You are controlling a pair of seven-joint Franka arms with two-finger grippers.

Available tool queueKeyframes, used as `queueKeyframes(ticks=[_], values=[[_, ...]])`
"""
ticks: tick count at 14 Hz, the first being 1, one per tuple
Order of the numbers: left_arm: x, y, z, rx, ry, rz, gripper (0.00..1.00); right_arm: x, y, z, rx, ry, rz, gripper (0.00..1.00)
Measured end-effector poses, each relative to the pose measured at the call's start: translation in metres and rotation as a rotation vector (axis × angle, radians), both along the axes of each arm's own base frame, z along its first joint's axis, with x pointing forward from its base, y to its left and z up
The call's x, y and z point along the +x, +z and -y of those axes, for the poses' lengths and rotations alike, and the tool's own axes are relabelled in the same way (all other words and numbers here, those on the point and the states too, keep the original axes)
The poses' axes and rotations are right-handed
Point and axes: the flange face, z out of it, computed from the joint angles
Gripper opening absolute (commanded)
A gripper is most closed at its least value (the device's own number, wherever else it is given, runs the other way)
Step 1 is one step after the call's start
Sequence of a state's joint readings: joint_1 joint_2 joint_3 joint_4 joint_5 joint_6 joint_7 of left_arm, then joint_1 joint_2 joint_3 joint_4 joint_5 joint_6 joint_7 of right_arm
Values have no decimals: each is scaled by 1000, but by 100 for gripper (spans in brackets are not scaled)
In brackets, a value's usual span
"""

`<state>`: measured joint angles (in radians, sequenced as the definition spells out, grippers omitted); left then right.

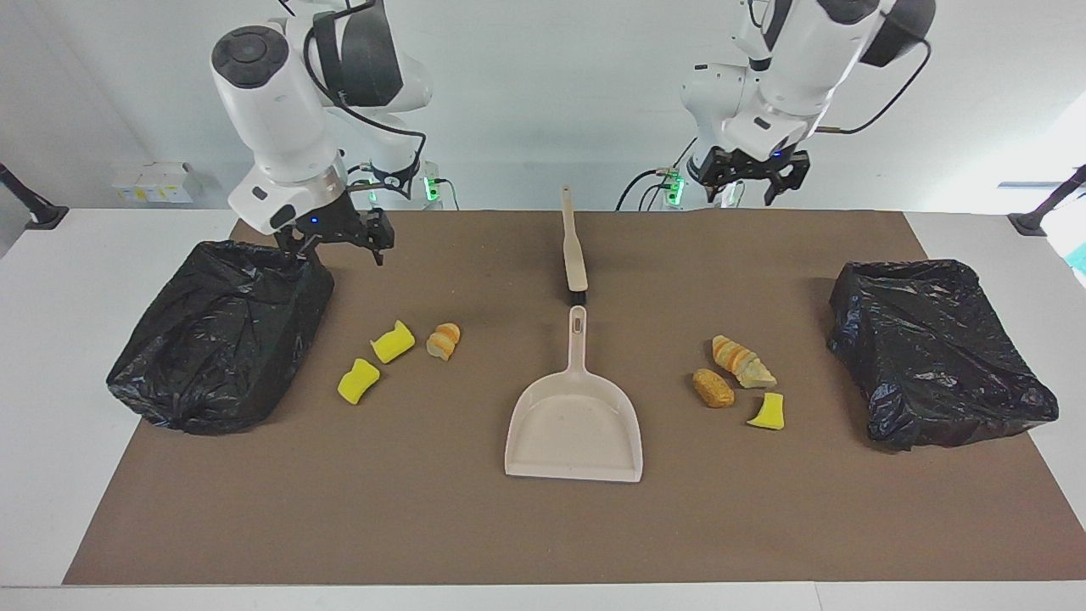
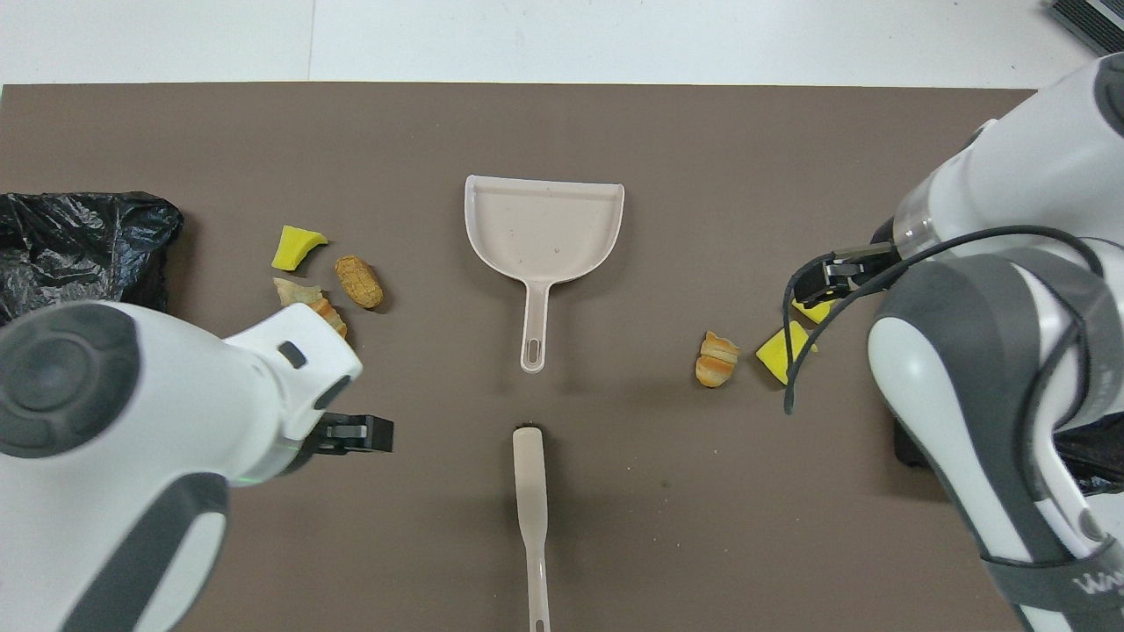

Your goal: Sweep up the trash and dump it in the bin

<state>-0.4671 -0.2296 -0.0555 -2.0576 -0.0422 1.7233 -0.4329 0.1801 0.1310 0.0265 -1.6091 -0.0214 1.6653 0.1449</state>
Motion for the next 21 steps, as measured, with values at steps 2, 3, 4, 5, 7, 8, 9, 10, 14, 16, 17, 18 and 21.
queueKeyframes(ticks=[2,3,4,5,7,8,9,10,14,16,17,18,21], values=[[-35,-38,44,8,9,13,100,2,-13,-26,23,-14,-4,100],[-55,-59,64,7,23,26,100,3,-20,-41,37,-22,-6,100],[-74,-79,82,7,32,35,100,4,-28,-56,46,-23,-5,100],[-93,-101,97,8,39,41,100,5,-36,-72,54,-19,5,100],[-120,-142,123,7,54,50,100,7,-50,-101,65,-17,23,100],[-128,-158,131,9,49,49,100,6,-59,-113,63,-24,20,100],[-137,-171,137,16,34,44,100,7,-69,-124,62,-35,19,100],[-145,-180,141,20,18,41,100,8,-78,-132,62,-44,22,100],[-166,-189,150,13,-10,35,100,12,-113,-155,56,-71,11,100],[-169,-189,152,13,-18,34,71,11,-123,-174,55,-109,9,100],[-173,-189,153,11,-22,30,45,12,-127,-187,68,-136,10,100],[-176,-189,155,4,-15,19,20,13,-132,-200,82,-158,14,100],[-182,-190,156,-19,29,-33,0,13,-152,-238,106,-193,42,99]])
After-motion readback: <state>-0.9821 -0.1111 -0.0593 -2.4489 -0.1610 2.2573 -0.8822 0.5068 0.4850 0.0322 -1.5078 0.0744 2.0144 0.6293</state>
